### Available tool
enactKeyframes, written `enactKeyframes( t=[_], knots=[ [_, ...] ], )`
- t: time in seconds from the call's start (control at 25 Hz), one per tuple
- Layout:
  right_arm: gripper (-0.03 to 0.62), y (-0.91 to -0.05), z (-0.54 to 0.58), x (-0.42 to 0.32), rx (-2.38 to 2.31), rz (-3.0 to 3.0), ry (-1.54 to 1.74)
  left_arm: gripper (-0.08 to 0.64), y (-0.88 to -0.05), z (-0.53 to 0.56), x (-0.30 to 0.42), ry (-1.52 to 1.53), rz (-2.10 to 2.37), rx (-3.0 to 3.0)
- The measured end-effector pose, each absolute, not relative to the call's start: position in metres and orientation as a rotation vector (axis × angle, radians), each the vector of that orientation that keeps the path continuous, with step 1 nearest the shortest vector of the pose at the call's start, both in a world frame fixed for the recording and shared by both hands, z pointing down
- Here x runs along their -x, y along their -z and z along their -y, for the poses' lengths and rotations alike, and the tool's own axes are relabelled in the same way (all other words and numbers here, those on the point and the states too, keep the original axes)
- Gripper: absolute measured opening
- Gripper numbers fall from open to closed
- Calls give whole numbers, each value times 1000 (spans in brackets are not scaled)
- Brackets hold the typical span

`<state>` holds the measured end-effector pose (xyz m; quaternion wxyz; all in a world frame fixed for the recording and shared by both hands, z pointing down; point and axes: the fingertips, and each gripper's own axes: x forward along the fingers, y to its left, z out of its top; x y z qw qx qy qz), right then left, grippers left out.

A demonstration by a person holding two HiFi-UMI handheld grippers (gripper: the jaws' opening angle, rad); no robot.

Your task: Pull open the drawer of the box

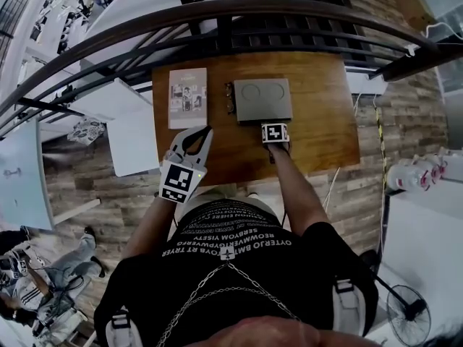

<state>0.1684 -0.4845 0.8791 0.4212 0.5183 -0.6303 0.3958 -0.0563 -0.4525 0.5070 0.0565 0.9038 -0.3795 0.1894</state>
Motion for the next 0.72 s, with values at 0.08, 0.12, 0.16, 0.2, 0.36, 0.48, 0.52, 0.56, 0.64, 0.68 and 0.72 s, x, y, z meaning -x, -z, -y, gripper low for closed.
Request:
enactKeyframes(
  t=[0.08,0.12,0.16,0.2,0.36,0.48,0.52,0.56,0.64,0.68,0.72],
  knots=[
    [-3,-880,479,-172,-1299,1584,-985,5,-507,450,57,-578,1149,-2741],
    [-3,-879,476,-172,-1299,1589,-981,5,-507,450,57,-576,1147,-2741],
    [-3,-879,475,-173,-1299,1595,-976,5,-507,449,58,-575,1146,-2741],
    [-3,-879,473,-172,-1299,1604,-974,5,-507,449,58,-575,1143,-2742],
    [102,-877,467,-162,-1319,1675,-1022,5,-507,440,57,-582,1133,-2746],
    [163,-872,473,-160,-1348,1703,-1016,5,-508,436,58,-589,1126,-2748],
    [169,-869,477,-160,-1357,1705,-1013,5,-509,435,59,-592,1126,-2746],
    [170,-867,480,-159,-1364,1707,-1013,5,-511,434,61,-595,1127,-2740],
    [176,-866,485,-158,-1368,1705,-1011,6,-514,432,66,-599,1134,-2728],
    [178,-867,487,-158,-1367,1702,-1007,5,-514,431,68,-598,1139,-2724],
    [178,-867,488,-158,-1366,1697,-1006,5,-514,431,70,-596,1145,-2720]
  ],
)
